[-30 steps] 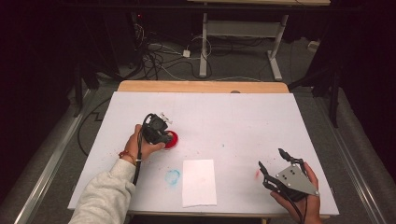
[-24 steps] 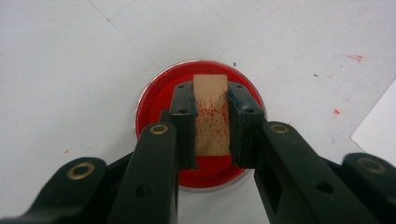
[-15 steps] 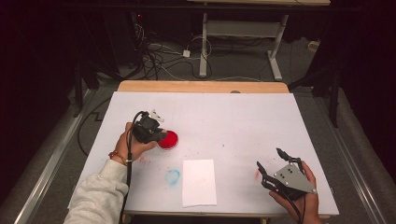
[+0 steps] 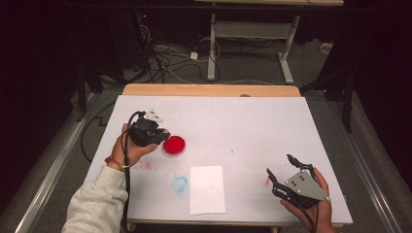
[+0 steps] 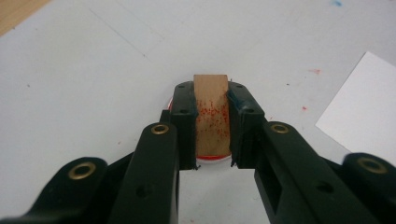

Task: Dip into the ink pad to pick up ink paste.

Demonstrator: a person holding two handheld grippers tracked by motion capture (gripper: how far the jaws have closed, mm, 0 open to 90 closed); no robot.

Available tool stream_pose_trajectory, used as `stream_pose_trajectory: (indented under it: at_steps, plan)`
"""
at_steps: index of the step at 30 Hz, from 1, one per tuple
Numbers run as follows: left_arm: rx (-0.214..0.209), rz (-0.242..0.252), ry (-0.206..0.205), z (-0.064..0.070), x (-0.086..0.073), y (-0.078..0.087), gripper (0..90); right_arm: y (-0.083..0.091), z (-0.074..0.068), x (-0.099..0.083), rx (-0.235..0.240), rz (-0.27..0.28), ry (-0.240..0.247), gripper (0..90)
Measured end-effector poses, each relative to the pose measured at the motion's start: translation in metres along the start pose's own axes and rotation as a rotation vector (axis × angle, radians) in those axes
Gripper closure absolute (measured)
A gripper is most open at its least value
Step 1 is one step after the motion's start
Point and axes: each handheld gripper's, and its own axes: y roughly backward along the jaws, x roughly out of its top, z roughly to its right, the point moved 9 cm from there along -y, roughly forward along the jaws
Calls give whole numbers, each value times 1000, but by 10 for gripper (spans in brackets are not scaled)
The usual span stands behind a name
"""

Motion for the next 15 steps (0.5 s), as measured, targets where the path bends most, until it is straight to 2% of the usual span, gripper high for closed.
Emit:
stream_pose_trajectory:
  at_steps: [2, 5, 8, 9, 12, 15]
  plan:
    - [-19, 15, -24, 6, 5, 6, 736, 0, -1, 0, 4, -2, -1, 280]
    - [-27, 22, -37, 10, 11, 11, 737, 1, -3, -3, 15, -13, -9, 262]
    - [-32, 18, -47, 13, 15, 12, 736, 0, -3, -5, 17, -24, -5, 260]
    - [-43, 2, -55, 14, 18, 10, 736, -1, -3, -7, 17, -35, -8, 258]
    - [-45, -14, -51, 12, 19, 7, 736, 1, -3, -7, 15, -40, -5, 260]
    - [-68, -38, -37, 9, 16, -3, 736, 0, -6, -8, 23, -47, 9, 263]
